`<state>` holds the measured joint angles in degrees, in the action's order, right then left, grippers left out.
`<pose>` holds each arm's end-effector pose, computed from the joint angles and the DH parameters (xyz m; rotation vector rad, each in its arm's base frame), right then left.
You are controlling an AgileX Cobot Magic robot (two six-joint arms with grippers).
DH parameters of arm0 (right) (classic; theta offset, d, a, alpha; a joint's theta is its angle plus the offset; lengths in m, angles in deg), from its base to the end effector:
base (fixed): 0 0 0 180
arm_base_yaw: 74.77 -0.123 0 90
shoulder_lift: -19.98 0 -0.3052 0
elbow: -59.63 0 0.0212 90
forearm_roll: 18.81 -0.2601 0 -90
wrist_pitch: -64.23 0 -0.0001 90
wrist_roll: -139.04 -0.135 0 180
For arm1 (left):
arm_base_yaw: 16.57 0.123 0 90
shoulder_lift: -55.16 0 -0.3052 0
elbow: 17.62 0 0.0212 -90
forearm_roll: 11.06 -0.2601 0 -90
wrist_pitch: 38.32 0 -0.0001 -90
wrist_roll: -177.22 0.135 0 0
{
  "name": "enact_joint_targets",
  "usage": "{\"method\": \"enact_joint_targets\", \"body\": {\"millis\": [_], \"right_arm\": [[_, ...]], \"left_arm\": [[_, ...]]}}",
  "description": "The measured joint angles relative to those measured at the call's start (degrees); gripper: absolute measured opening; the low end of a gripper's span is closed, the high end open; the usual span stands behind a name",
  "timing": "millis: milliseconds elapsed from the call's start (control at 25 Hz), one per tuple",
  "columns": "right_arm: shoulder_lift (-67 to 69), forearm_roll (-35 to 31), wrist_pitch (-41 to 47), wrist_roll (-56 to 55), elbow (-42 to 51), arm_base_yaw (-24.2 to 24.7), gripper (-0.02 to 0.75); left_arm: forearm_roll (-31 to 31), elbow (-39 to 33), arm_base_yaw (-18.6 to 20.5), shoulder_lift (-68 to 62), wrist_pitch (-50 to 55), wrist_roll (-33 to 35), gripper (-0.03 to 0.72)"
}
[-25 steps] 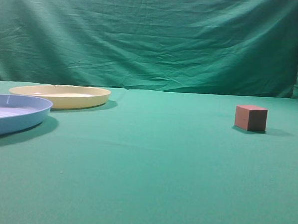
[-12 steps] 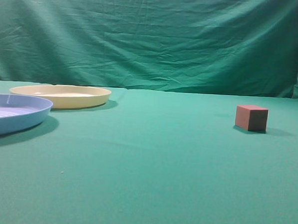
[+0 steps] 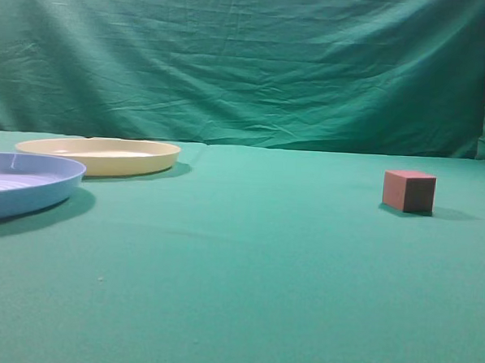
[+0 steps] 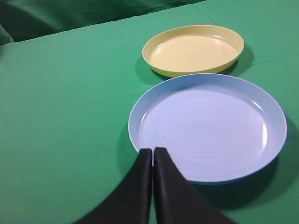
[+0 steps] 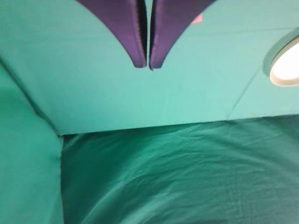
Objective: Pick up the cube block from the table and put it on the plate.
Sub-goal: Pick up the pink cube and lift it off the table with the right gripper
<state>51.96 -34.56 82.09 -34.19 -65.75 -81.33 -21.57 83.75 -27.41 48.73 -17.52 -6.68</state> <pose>0.1280 0.0261 0.2890 -0.0325 1.8186 0.2589 0.0839 -0.0072 0.1645 0.2237 1.8278 -0.0002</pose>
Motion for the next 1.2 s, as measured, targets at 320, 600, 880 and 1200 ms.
{"method": "enact_joint_targets", "body": {"millis": [320, 600, 880, 1200], "right_arm": [[17.9, 0.0, 13.1, 13.0, -8.1, -4.9, 0.000], [38.5, 2.8, 18.7, 17.1, -18.7, -9.2, 0.000], [52.8, 1.3, 9.2, 17.5, -23.4, -13.6, 0.268], [68.2, -5.6, 9.0, 17.5, -29.5, -13.6, 0.642]], "left_arm": [[0.0, 0.0, 0.0, 0.0, 0.0, 0.0, 0.000], [0.0, 0.0, 0.0, 0.0, 0.0, 0.0, 0.000], [0.0, 0.0, 0.0, 0.0, 0.0, 0.0, 0.000], [0.0, 0.0, 0.0, 0.0, 0.0, 0.0, 0.000]]}}
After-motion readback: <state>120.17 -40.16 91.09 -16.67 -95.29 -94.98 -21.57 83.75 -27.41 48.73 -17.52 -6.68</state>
